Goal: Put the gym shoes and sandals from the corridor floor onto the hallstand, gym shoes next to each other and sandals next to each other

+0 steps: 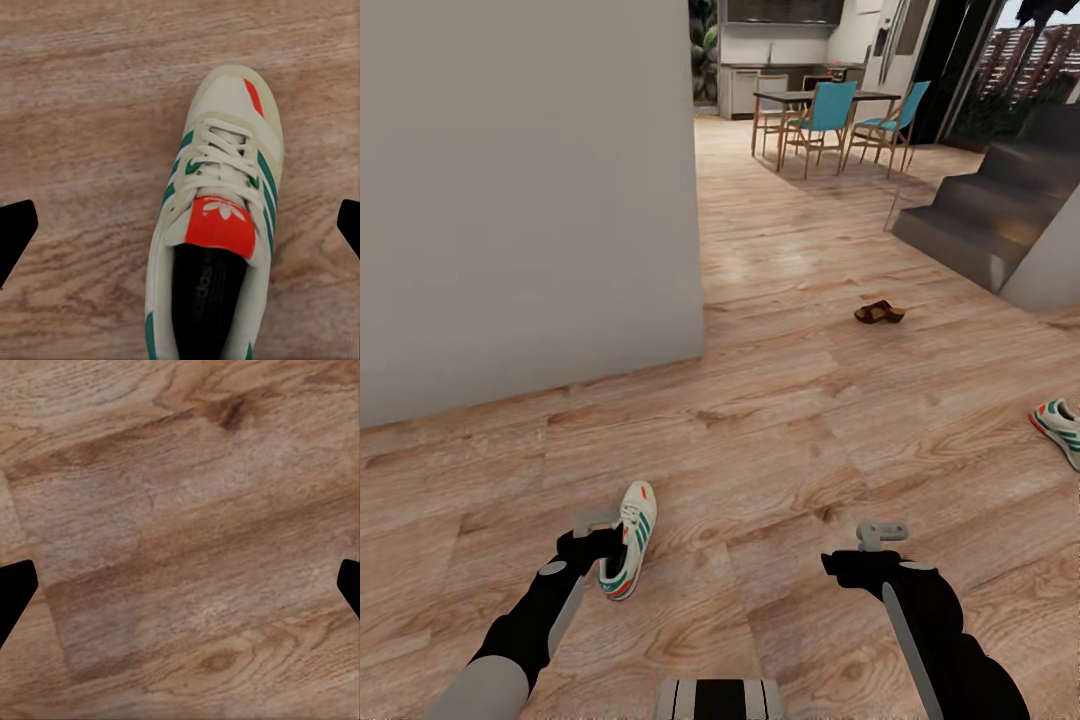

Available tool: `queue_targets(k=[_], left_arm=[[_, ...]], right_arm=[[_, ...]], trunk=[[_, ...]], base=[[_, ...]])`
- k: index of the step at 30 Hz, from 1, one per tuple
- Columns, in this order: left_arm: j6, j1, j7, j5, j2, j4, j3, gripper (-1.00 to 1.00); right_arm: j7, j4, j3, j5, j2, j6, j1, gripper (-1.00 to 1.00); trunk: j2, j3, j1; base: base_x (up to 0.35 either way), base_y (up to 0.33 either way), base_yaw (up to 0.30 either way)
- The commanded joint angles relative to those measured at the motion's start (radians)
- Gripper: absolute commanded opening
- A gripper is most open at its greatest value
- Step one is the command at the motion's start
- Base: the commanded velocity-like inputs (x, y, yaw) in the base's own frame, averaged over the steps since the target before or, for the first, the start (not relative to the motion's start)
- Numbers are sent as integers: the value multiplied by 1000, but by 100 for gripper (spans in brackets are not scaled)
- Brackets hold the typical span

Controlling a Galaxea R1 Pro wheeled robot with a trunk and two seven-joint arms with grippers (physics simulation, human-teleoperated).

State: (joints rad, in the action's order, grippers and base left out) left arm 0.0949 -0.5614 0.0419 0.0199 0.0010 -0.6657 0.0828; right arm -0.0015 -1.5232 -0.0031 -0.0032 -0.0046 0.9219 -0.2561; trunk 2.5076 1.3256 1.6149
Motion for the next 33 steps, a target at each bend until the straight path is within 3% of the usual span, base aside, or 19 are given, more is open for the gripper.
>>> queue_targets(k=[1, 23, 33], left_arm=[[0, 0, 0, 0, 0, 0, 0, 100], [0, 0, 0, 0, -7, -2, -29, 100], [-1, 0, 1, 2, -7, -3, -27, 100]], right_arm=[[0, 0, 0, 0, 0, 0, 0, 100], [0, 0, -1, 0, -1, 0, 0, 100], [0, 0, -1, 0, 0, 0, 0, 100]], trunk=[[0, 6, 0], [5, 125, 10], [5, 129, 10]], base=[[0, 0, -73], [0, 0, -73], [0, 0, -14]])
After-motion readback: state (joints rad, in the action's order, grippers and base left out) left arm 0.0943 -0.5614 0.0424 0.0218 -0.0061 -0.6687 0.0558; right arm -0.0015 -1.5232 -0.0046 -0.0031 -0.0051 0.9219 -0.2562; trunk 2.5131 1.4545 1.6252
